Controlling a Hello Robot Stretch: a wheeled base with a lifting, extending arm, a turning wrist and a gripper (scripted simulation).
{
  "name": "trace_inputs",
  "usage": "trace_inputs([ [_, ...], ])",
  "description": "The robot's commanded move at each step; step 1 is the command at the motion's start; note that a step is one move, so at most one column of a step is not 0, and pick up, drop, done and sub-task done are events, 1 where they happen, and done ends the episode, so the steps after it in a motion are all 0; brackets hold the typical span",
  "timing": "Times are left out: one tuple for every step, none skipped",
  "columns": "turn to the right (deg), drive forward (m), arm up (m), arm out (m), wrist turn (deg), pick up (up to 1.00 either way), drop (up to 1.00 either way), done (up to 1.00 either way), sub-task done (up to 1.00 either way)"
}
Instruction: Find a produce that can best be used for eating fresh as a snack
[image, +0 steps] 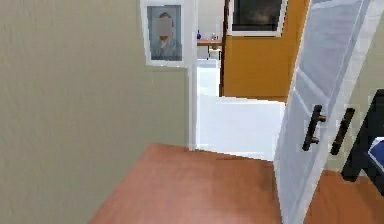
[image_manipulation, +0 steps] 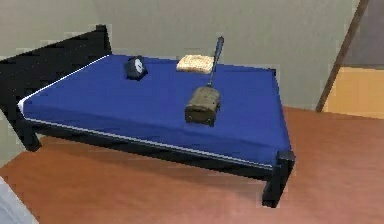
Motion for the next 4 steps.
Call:
trace_inputs([
  [0.0, 0.70, 0.00, 0.00, 0.0, 0.00, 0.00, 0.00, 0.00],
  [9.0, 0.00, 0.00, 0.00, 0.0, 0.00, 0.00, 0.00, 0.00],
  [0.0, 0.60, 0.00, 0.00, 0.0, 0.00, 0.00, 0.00, 0.00],
  [12.0, 0.00, 0.00, 0.00, 0.0, 0.00, 0.00, 0.00, 0.00],
])
